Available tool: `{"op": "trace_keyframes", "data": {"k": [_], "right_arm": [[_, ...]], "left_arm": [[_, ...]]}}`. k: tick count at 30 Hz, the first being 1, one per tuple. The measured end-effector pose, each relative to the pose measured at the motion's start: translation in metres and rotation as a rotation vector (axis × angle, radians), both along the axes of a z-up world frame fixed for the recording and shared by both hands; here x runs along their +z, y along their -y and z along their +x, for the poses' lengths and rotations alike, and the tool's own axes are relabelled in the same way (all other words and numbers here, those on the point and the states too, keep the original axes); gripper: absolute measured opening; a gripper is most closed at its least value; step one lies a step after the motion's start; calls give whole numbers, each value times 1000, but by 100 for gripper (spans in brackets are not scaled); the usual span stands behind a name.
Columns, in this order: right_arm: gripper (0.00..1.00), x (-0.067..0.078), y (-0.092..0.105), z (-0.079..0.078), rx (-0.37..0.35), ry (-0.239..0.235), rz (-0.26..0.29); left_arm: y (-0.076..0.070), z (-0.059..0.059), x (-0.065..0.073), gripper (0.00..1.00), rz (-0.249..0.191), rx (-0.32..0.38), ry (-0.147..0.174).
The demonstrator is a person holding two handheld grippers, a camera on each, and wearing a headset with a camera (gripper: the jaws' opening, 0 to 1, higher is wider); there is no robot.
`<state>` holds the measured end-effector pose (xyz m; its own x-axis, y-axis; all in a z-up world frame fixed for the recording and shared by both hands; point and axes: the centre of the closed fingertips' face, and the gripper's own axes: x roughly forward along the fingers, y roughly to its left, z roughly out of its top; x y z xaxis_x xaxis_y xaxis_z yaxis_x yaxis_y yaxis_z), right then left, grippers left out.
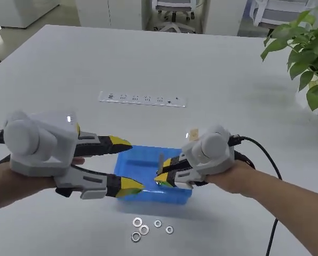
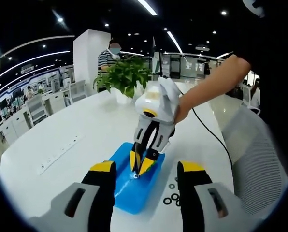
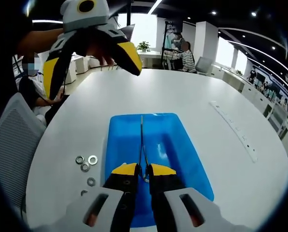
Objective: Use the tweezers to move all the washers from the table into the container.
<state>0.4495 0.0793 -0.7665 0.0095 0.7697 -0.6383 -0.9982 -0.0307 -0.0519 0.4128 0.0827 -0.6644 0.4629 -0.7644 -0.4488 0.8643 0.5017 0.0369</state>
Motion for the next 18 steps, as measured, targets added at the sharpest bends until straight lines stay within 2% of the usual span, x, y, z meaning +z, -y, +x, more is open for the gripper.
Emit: {"op": "trace_keyframes", "data": {"k": [2, 11, 18], "right_arm": [[10, -1, 0, -1, 1, -3, -3], [10, -2, 1, -2, 11, -6, -5], [10, -2, 0, -2, 23, 2, -10]], "left_arm": [[4, 4, -2, 50, 23, -23, 11], [19, 17, -11, 31, 49, -84, 13], [26, 25, -18, 25, 62, -106, 6]]}}
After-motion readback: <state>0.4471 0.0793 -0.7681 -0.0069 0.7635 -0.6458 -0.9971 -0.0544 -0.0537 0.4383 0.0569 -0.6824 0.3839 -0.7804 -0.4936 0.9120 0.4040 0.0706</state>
